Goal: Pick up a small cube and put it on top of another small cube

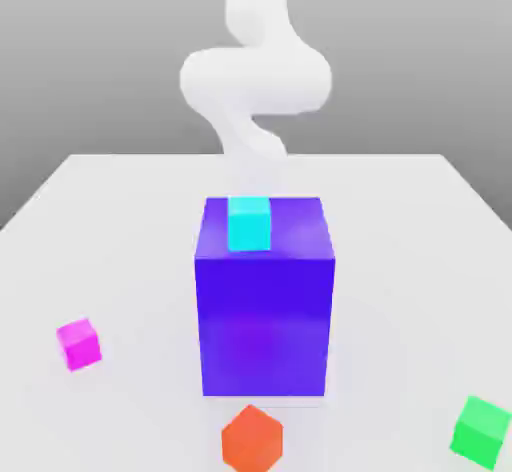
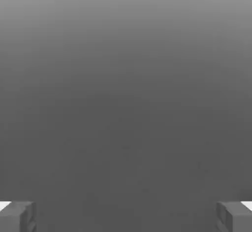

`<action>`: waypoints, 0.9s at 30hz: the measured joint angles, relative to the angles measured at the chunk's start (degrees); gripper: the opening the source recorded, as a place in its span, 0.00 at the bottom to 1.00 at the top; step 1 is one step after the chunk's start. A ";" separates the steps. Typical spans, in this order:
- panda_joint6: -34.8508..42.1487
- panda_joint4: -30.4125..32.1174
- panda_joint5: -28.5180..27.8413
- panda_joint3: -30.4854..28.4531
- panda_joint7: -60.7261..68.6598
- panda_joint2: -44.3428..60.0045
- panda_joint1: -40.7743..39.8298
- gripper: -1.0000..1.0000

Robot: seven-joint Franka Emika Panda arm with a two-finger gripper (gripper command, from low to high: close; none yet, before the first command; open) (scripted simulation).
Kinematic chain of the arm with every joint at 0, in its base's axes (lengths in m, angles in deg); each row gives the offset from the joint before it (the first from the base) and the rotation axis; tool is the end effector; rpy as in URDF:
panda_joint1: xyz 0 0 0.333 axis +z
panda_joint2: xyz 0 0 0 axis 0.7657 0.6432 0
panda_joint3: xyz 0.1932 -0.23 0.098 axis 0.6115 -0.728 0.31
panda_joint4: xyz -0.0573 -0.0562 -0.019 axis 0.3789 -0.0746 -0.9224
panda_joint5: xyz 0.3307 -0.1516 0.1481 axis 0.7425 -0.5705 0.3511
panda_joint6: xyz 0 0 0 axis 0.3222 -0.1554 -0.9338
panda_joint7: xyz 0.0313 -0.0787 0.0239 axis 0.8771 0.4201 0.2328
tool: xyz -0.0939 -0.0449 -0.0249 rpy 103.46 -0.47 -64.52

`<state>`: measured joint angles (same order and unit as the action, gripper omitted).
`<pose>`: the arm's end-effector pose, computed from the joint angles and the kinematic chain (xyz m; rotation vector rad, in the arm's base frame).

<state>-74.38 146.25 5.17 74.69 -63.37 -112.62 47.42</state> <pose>0.3807 -0.0284 0.6621 -2.4453 1.1729 -0.9427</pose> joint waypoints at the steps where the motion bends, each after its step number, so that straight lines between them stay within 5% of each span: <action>1: -1.34 1.08 -0.22 -0.61 -0.79 2.28 -1.12 0.50; 14: -17.31 14.04 -0.67 -10.03 -8.60 29.35 -13.41 0.50; 21: -25.80 20.95 4.47 -14.52 -8.93 44.19 -20.44 0.50; 27: -35.03 19.86 13.49 -7.28 -2.84 56.78 -26.65 0.50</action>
<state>-109.41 166.11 18.66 67.41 -66.21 -55.84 20.77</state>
